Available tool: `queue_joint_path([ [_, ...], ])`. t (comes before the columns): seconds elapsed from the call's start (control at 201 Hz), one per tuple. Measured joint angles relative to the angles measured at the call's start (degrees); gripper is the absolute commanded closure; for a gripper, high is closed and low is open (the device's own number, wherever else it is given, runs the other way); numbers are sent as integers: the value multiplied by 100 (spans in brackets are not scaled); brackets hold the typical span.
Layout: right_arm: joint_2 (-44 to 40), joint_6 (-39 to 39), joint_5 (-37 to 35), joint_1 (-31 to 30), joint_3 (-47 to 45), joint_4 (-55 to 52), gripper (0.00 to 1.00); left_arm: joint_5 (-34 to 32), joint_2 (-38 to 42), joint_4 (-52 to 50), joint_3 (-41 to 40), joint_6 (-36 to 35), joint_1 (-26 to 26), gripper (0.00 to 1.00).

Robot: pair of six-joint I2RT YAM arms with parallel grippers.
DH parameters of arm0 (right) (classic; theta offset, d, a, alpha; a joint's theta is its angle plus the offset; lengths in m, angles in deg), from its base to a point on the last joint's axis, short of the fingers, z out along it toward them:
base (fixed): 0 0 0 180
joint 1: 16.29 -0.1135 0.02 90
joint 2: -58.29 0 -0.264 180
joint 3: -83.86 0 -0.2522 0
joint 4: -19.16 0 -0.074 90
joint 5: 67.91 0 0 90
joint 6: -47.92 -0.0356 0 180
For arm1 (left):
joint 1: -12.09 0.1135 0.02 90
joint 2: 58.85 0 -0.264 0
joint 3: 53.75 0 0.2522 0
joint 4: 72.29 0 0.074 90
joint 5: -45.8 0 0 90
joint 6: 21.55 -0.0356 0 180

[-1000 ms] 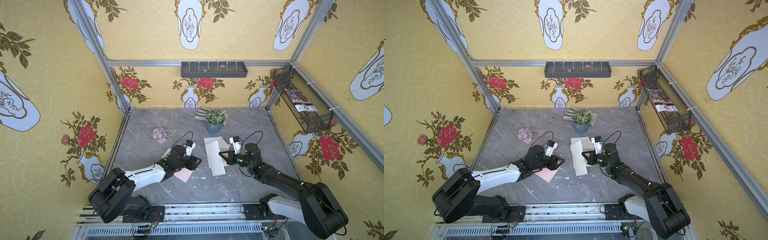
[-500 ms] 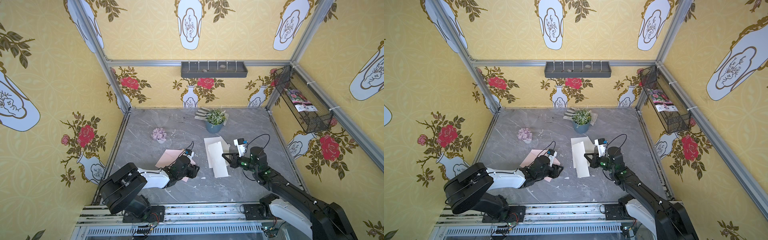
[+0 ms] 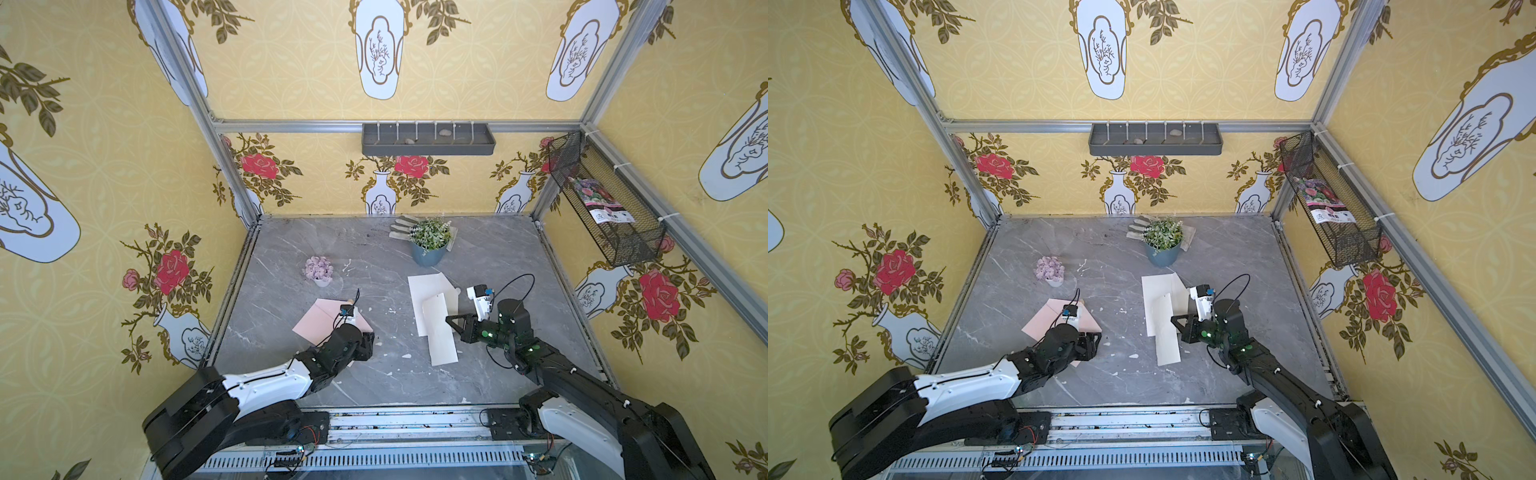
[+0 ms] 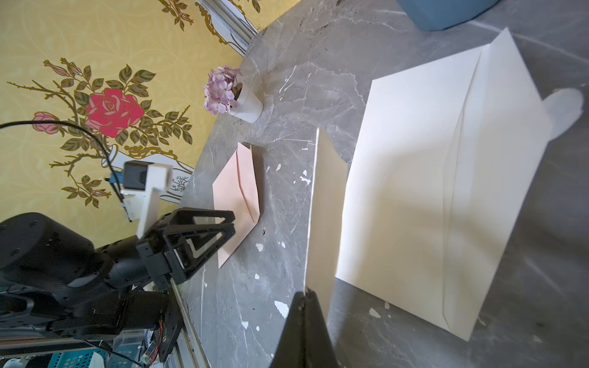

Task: Take the letter paper out of the envelope
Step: Move the envelope to the center of the board.

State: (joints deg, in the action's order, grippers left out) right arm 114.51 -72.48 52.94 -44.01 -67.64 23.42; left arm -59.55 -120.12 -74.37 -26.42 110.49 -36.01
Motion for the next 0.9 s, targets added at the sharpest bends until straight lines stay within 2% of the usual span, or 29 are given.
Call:
queue_joint_path([
  [0.174, 710, -398, 44, -79, -214, 920, 100, -155, 1510, -693, -413, 133, 361, 41],
  [0.324, 1281, -579, -39, -529, -20, 1436, 100, -68, 2157, -1108, -494, 170, 459, 42],
  [0.478, 2081, -623, -304, -1040, 339, 1921, 100, 236, 1722, -1080, -472, 203, 468, 43],
  [0.677, 3311, -857, -435, -1108, 546, 2723, 100, 647, 828, -621, -354, 258, 459, 43],
  [0.896, 4317, -901, -420, -1281, 970, 3099, 100, 811, 791, -315, -378, 260, 457, 43],
])
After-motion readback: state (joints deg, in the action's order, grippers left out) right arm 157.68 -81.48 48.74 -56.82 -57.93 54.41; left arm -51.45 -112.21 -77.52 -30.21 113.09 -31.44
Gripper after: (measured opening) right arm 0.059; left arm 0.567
